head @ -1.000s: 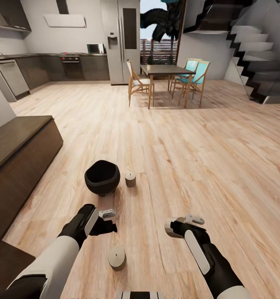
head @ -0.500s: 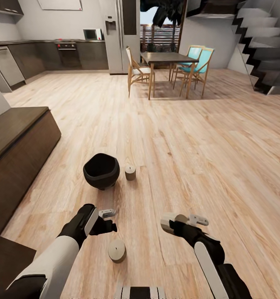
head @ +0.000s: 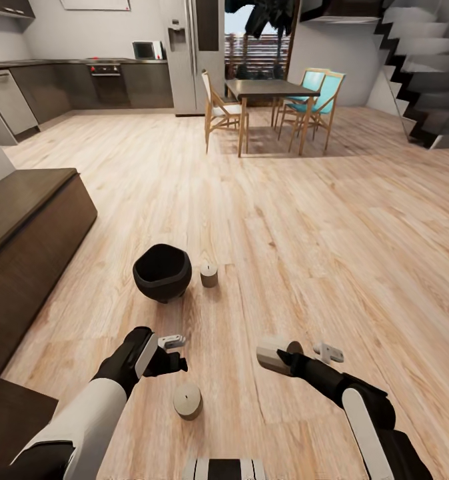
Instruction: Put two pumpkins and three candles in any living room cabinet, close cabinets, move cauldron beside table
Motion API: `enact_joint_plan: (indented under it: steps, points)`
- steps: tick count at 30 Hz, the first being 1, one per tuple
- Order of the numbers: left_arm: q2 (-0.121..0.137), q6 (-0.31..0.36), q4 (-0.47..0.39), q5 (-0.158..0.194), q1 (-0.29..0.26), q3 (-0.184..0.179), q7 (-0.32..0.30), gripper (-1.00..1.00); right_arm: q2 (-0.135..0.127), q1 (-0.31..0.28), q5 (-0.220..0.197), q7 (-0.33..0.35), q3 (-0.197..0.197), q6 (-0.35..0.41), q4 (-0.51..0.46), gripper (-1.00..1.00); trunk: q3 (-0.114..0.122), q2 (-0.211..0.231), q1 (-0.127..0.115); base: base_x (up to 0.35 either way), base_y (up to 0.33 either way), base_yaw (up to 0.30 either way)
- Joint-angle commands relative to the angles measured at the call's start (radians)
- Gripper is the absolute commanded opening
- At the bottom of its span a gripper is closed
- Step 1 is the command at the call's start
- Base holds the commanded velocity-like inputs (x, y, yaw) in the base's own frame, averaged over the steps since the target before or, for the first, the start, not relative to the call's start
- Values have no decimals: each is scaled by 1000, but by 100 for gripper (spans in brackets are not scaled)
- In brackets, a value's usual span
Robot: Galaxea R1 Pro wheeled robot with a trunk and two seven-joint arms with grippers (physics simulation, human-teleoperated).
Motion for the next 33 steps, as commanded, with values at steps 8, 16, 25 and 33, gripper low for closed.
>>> enact_joint_plan:
  steps: [8,16,25,33]
  points:
    - [-1,5,9,4,0,5,-38,100,0,1,-9,1,-5,7,1,-100,-32,-2,3,0,0,0]
    - [1,4,10,3,0,4,-61,100,0,1,-9,3,-5,6,3,-100,-43,-3,5,0,0,0]
    - [3,-62,10,3,0,4,-61,100,0,1,-9,3,-5,4,7,-100,-63,-4,7,0,0,0]
    - [4,-76,11,4,0,4,-59,100,0,1,-8,3,-5,4,8,-100,-67,-4,7,0,0,0]
